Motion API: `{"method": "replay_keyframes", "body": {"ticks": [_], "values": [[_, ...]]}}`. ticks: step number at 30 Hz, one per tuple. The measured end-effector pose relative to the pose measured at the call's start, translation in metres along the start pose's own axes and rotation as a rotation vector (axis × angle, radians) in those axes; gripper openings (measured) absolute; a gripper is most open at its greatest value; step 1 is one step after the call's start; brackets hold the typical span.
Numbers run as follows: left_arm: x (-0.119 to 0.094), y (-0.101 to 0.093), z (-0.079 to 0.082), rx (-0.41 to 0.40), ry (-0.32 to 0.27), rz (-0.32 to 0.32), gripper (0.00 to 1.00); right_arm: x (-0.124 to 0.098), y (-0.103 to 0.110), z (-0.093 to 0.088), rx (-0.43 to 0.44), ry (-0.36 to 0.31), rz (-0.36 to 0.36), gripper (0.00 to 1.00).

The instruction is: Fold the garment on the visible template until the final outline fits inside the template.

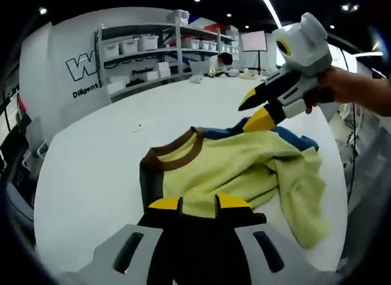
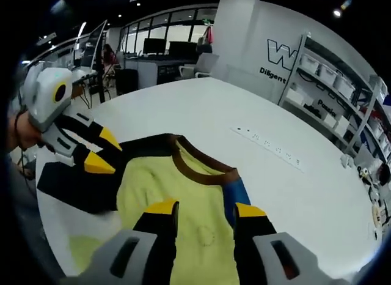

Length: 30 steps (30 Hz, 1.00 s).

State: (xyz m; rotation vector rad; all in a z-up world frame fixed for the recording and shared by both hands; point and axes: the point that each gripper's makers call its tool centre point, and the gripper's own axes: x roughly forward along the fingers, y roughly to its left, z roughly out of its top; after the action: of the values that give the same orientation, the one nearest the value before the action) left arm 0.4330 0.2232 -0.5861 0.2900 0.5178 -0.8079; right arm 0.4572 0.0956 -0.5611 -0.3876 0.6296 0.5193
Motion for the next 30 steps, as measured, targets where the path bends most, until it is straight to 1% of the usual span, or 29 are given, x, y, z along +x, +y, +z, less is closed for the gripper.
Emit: {"method": "replay_keyframes", "body": {"ticks": [2,3,5,10,12,15,16,17,20,21,23,27,29,30], "values": [[0.001,-0.006,-0.001,0.012,0.001,-0.018,0.17,-0.003,0.005,-0.001,-0.005,-0.003,0.007,0.31],[0.002,-0.012,-0.003,0.035,0.011,-0.034,0.17,-0.004,0.007,-0.001,-0.007,-0.005,0.011,0.31],[0.004,-0.019,-0.007,0.070,0.026,-0.045,0.17,-0.007,0.013,-0.003,-0.008,-0.009,0.020,0.31],[0.007,-0.027,-0.012,0.085,0.045,-0.067,0.17,-0.012,0.028,-0.006,0.012,-0.019,0.056,0.31],[0.006,-0.029,-0.013,0.098,0.054,-0.072,0.16,-0.015,0.034,-0.007,-0.001,-0.022,0.062,0.31],[0.006,-0.031,-0.016,0.099,0.066,-0.080,0.16,-0.018,0.042,-0.009,-0.011,-0.030,0.079,0.30],[0.007,-0.032,-0.019,0.104,0.076,-0.085,0.16,-0.022,0.046,-0.008,-0.006,-0.048,0.091,0.31],[0.007,-0.033,-0.020,0.104,0.081,-0.088,0.16,-0.024,0.049,-0.009,0.000,-0.051,0.099,0.31],[0.007,-0.035,-0.022,0.106,0.089,-0.096,0.15,-0.031,0.056,-0.014,-0.012,-0.049,0.102,0.32],[0.008,-0.036,-0.024,0.113,0.097,-0.096,0.15,-0.034,0.060,-0.015,-0.005,-0.049,0.119,0.32],[0.010,-0.036,-0.026,0.120,0.109,-0.096,0.15,-0.037,0.065,-0.017,0.000,-0.050,0.129,0.32],[0.013,-0.036,-0.031,0.126,0.132,-0.097,0.15,-0.043,0.079,-0.023,-0.010,-0.046,0.153,0.33],[0.016,-0.037,-0.032,0.133,0.139,-0.096,0.15,-0.048,0.098,-0.026,0.043,-0.038,0.227,0.33],[0.017,-0.037,-0.032,0.141,0.143,-0.098,0.15,-0.050,0.100,-0.027,0.038,-0.038,0.226,0.33]]}}
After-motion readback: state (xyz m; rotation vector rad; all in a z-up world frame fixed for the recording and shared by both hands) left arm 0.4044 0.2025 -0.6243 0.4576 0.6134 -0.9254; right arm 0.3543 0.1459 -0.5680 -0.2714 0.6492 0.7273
